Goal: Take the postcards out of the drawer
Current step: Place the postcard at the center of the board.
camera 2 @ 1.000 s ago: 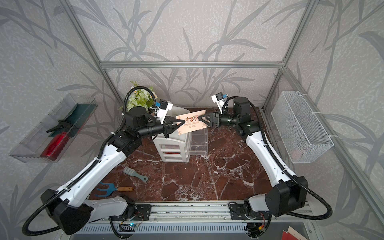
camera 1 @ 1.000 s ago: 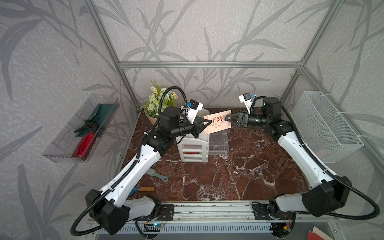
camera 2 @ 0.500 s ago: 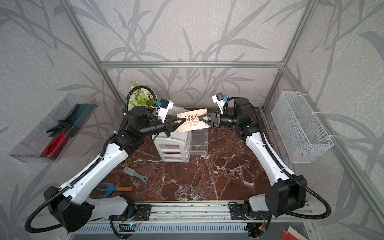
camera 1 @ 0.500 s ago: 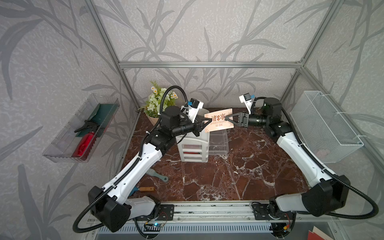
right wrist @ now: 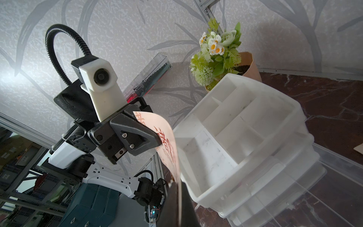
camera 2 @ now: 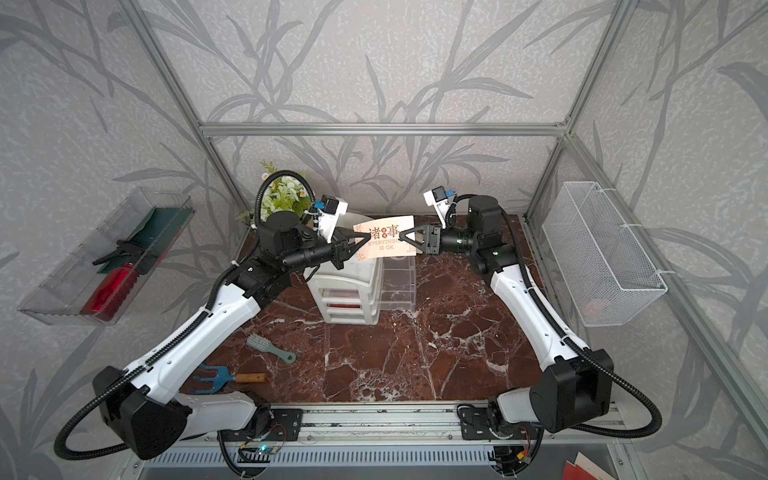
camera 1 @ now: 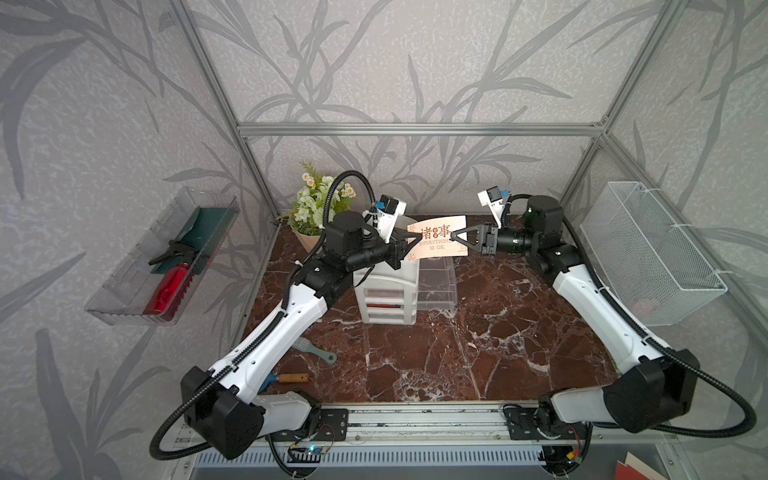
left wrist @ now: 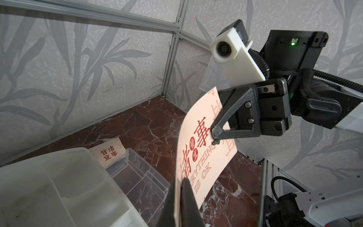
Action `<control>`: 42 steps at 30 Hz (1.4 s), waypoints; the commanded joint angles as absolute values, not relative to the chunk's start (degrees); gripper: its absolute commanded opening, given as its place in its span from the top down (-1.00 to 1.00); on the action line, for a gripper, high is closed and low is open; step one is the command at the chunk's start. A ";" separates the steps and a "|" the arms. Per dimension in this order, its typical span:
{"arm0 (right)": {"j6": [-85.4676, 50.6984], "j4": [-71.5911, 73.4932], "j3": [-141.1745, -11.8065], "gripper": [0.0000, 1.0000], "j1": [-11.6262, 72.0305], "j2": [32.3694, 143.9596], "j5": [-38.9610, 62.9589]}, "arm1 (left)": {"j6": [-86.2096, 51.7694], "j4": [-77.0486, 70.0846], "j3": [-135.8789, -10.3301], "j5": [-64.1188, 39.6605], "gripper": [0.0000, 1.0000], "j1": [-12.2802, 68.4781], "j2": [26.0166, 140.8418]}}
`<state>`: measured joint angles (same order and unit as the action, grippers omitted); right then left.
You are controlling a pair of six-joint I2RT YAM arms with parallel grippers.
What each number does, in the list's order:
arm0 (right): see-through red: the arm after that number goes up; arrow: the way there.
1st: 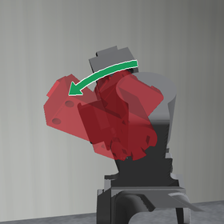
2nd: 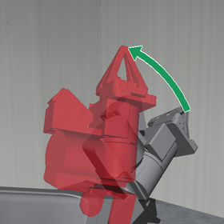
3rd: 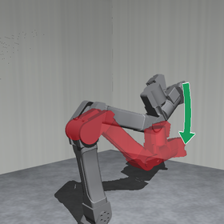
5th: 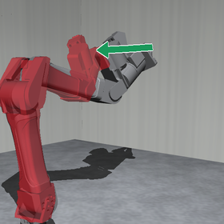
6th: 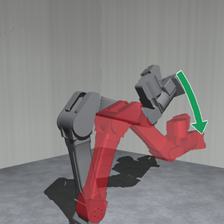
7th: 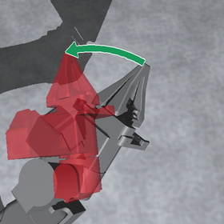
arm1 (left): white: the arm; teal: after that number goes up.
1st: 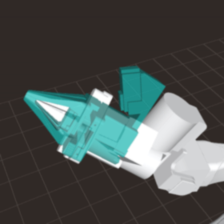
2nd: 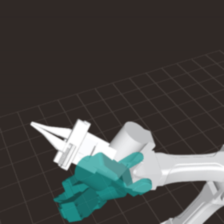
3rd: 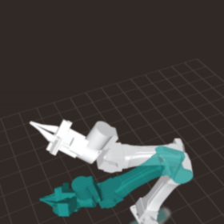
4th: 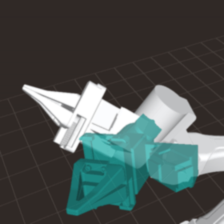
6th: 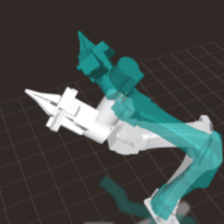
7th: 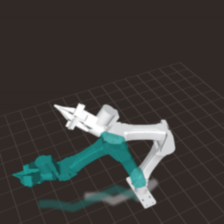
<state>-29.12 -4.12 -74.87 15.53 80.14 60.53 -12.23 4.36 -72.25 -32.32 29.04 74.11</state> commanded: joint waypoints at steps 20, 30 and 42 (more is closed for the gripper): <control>-11.89 -31.68 -93.34 1.00 4.53 91.54 48.16 | -8.50 18.65 -72.18 -13.33 0.28 25.43 65.76; -9.68 -39.98 -102.99 1.00 -0.13 107.93 37.45 | -12.02 28.23 -71.25 -9.06 0.28 16.78 59.38; -4.66 -62.02 -137.50 0.99 -1.58 135.69 35.51 | -12.26 32.43 -70.58 -7.50 0.27 14.99 56.98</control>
